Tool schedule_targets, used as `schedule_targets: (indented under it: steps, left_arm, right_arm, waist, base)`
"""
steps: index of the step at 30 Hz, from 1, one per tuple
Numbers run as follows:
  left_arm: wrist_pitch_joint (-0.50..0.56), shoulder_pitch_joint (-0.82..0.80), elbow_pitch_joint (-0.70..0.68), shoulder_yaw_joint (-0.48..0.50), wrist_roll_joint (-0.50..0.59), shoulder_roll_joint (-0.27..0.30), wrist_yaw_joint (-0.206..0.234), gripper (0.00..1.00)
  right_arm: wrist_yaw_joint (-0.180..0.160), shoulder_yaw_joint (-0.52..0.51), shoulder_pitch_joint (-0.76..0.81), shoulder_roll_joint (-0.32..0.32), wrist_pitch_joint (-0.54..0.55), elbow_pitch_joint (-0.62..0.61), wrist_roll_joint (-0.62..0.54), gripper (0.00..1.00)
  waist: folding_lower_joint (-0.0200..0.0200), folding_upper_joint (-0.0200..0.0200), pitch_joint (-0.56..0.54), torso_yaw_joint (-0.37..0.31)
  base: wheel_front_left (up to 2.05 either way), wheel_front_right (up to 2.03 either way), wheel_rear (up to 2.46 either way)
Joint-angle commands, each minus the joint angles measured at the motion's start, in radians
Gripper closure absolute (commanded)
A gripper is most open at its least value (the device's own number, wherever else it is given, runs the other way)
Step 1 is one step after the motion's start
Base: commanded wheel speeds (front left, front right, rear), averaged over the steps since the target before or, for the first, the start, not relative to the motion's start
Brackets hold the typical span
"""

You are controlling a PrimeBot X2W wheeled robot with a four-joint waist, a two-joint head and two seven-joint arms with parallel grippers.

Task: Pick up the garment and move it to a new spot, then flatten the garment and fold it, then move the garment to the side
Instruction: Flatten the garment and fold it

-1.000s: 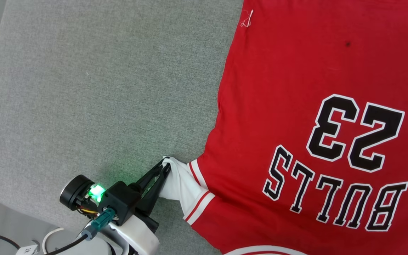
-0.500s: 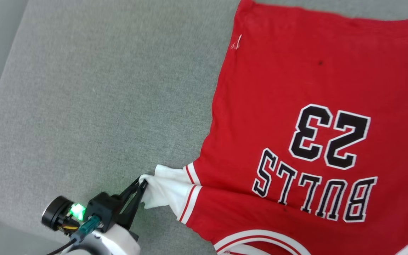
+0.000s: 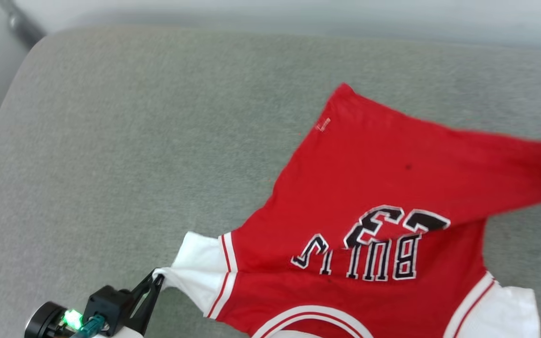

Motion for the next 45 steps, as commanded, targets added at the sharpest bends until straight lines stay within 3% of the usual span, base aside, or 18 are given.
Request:
schedule_targets:
  steps: [1, 6, 9, 19, 20, 21, 22, 23, 24, 29, 30, 35, 40, 45]
  left_arm:
    - [-0.006, 0.017, -0.002, 0.005, -0.007, 0.006, 0.009, 1.00]
    - [-0.011, 0.052, -0.008, 0.011, -0.022, 0.019, 0.015, 1.00]
    - [-0.011, 0.067, -0.009, 0.017, -0.028, 0.023, 0.018, 1.00]
    - [-0.015, 0.098, 0.004, 0.029, -0.036, 0.019, 0.010, 1.00]
    - [-0.016, 0.097, 0.005, 0.027, -0.034, 0.017, 0.007, 1.00]
    - [-0.016, 0.095, 0.006, 0.027, -0.032, 0.015, 0.006, 1.00]
    - [-0.016, 0.094, 0.008, 0.027, -0.031, 0.014, 0.004, 1.00]
    - [-0.016, 0.095, 0.009, 0.028, -0.031, 0.013, 0.004, 1.00]
    - [-0.016, 0.095, 0.010, 0.027, -0.030, 0.013, 0.003, 1.00]
    - [-0.017, 0.094, 0.010, 0.024, -0.026, 0.010, -0.001, 1.00]
    - [-0.014, 0.084, 0.007, 0.021, -0.020, 0.004, -0.001, 1.00]
    - [-0.001, 0.049, 0.005, 0.014, 0.000, -0.009, -0.014, 1.00]
    - [0.008, 0.009, 0.005, 0.010, 0.021, -0.028, -0.020, 1.00]
    - [0.011, -0.024, 0.012, 0.007, 0.036, -0.052, -0.028, 1.00]
  right_arm:
    - [-0.001, 0.005, 0.048, -0.028, -0.017, -0.017, 0.015, 1.00]
    - [-0.001, 0.019, 0.262, -0.129, -0.093, -0.053, 0.084, 1.00]
    - [-0.001, 0.034, 0.407, -0.156, -0.150, -0.048, 0.121, 1.00]
    - [-0.001, 0.017, 0.756, -0.103, -0.322, 0.008, 0.144, 1.00]
    - [-0.001, 0.004, 0.766, -0.093, -0.334, 0.013, 0.135, 0.93]
    - [-0.001, -0.007, 0.773, -0.083, -0.338, 0.018, 0.129, 0.69]
    - [-0.001, -0.026, 0.772, -0.076, -0.345, 0.019, 0.122, 0.58]
    - [-0.001, -0.050, 0.763, -0.070, -0.354, 0.019, 0.113, 0.04]
    - [-0.001, -0.074, 0.751, -0.065, -0.360, 0.019, 0.109, 0.00]
    - [-0.001, -0.192, 0.692, -0.062, -0.378, -0.009, 0.074, 0.00]
    - [-0.001, -0.269, 0.638, -0.061, -0.358, -0.048, 0.059, 0.00]
    - [-0.001, -0.331, 0.515, -0.062, -0.259, -0.140, 0.034, 0.00]
    - [-0.001, -0.280, 0.363, -0.012, -0.099, -0.203, -0.003, 0.00]
    - [-0.001, -0.172, 0.210, 0.095, 0.036, -0.171, -0.064, 0.00]
  waist:
    - [0.0001, 0.0000, -0.045, -0.049]
    - [0.0001, 0.0000, -0.071, -0.088]
    - [0.0001, 0.0000, -0.078, -0.103]
    - [0.0001, 0.0000, -0.091, -0.133]
    - [0.0001, 0.0000, -0.090, -0.134]
    - [0.0001, 0.0000, -0.090, -0.135]
    - [0.0001, 0.0000, -0.092, -0.137]
    - [0.0001, 0.0000, -0.093, -0.139]
    - [0.0001, 0.0000, -0.095, -0.140]
    - [0.0001, 0.0000, -0.098, -0.136]
    - [0.0001, 0.0000, -0.094, -0.123]
    - [0.0001, 0.0000, -0.065, -0.093]
    - [0.0001, 0.0000, -0.022, -0.061]
    - [0.0001, 0.0000, 0.019, -0.029]
  base:
    - [0.00, 0.00, 0.00]
    - [0.00, 0.00, 0.00]
    - [0.00, 0.00, 0.00]
    - [0.00, 0.00, 0.00]
    - [0.00, 0.00, 0.00]
    - [0.00, 0.00, 0.00]
    - [0.00, 0.00, 0.00]
    - [0.00, 0.00, 0.00]
    - [0.00, 0.00, 0.00]
    - [0.00, 0.00, 0.00]
    - [0.00, 0.00, 0.00]
    - [0.00, 0.00, 0.00]
    - [0.00, 0.00, 0.00]
    - [0.00, 0.00, 0.00]
